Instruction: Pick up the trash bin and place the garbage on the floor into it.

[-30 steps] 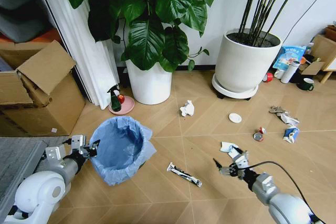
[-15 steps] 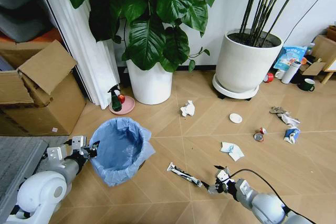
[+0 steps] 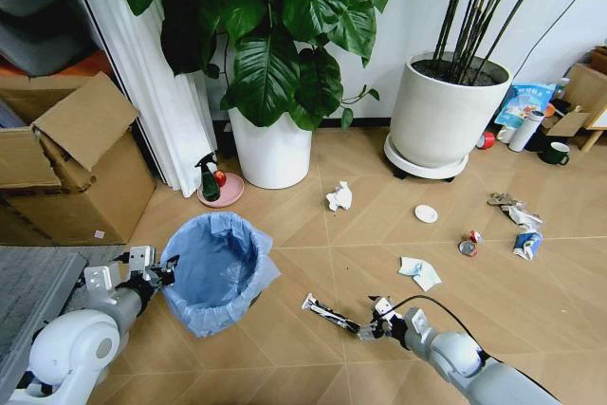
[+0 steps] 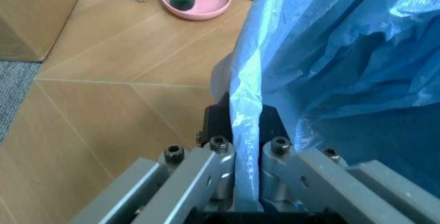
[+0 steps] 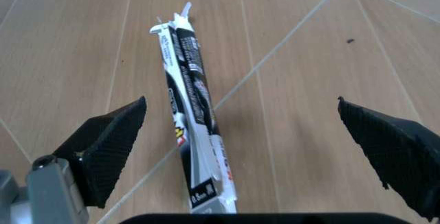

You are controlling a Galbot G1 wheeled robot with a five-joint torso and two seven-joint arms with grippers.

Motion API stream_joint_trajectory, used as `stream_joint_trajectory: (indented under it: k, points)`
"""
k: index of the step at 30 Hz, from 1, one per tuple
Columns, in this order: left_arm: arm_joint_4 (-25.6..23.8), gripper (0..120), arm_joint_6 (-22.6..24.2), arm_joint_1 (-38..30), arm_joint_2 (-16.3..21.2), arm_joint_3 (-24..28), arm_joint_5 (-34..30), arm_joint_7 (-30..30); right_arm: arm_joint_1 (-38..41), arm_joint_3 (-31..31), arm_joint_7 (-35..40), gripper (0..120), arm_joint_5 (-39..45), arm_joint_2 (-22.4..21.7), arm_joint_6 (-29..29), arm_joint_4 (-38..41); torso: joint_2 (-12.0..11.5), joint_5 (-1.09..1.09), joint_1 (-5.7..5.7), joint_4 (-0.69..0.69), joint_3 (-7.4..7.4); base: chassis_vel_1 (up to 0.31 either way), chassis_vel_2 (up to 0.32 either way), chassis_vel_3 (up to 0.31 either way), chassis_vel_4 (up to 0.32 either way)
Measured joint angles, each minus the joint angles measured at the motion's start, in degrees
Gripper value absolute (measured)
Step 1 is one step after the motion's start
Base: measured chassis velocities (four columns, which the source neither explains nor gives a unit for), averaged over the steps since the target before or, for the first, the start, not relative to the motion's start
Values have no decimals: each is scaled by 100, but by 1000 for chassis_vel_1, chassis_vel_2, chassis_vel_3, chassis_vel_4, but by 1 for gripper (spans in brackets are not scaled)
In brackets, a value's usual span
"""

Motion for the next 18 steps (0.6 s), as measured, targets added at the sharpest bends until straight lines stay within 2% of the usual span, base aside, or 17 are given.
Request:
stream_joint_trajectory:
  k: [8,13,18]
  points:
    - [-11,0,-5,19,16,-15,-16,8,117,-100,63,100,-239,239,68,-265,0,0,0,0,0,0,0,0,0]
    - [-23,0,-7,54,2,-23,-16,16,122,-70,66,89,-353,405,120,-471,0,0,0,0,0,0,0,0,0]
    - [-23,0,-8,53,-20,-15,-16,19,137,-44,64,88,-428,529,187,-632,0,0,0,0,0,0,0,0,0]
